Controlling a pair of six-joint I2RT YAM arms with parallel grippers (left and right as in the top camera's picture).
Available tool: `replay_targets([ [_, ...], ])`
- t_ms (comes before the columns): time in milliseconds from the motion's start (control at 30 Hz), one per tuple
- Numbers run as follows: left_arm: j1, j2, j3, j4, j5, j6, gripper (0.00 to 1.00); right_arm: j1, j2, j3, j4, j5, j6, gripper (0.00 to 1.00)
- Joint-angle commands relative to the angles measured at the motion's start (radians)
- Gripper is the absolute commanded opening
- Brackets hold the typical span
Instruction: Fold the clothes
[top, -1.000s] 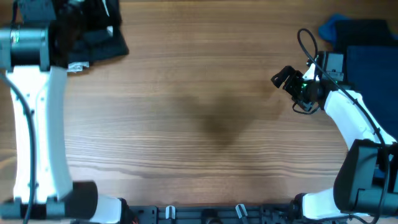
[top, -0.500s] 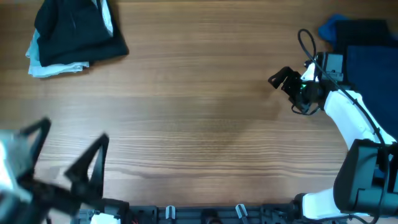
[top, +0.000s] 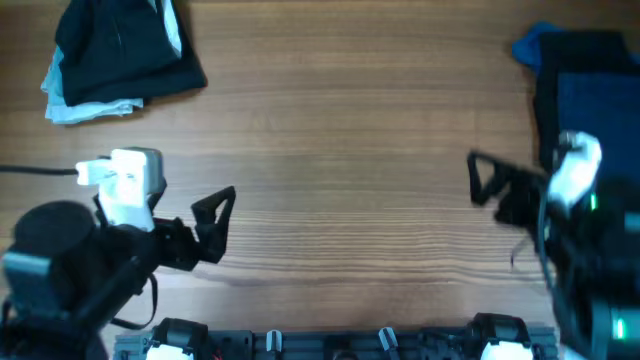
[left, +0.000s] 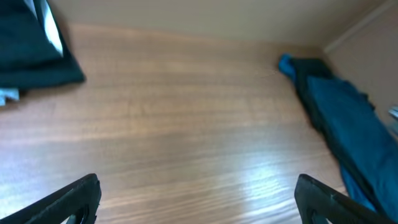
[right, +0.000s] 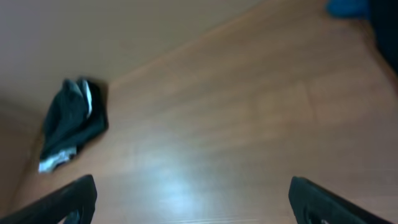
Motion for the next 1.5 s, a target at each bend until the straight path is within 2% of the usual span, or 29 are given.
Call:
replay_targets([
  [0,-0.007,0.004,-0.032,-0.008,0.02,-0.013,1.0,0.0,-0.147,-0.001,-0.085,0.037,-0.02,1.0],
  [133,-0.007,0.016,-0.032,-0.023,0.02,-0.013,1.0,0.0,-0.222,-0.001,-0.092,0.095,-0.019,0.99],
  [700,-0.007,0.016,-0.032,-0.024,0.02,-0.013,1.0,0.0,-0.213,-0.001,-0.113,0.095,-0.018,1.0],
  [833,-0.007,0.016,-0.032,-0.024,0.02,-0.013,1.0,0.0,-0.213,-0.002,-0.122,0.151,-0.024,1.0],
  [1000,-0.007,0.016,-0.032,-0.024,0.02,-0.013,1.0,0.0,-0.222,-0.067,-0.11,0.156,-0.139,1.0],
  [1133,-0.007,0.016,-0.032,-0.023,0.02,-0.013,1.0,0.0,-0.329,-0.217,0.016,0.14,-0.163,1.0],
  [1333,-0.007,0.016,-0.032,-0.024,0.02,-0.013,1.0,0.01,-0.567,-0.585,0.412,-0.029,-0.266,1.0],
  [1467,-0.007,0.016,-0.032,-0.024,0.02,-0.013,1.0,0.076,-0.648,-0.758,0.607,-0.048,-0.282,1.0],
])
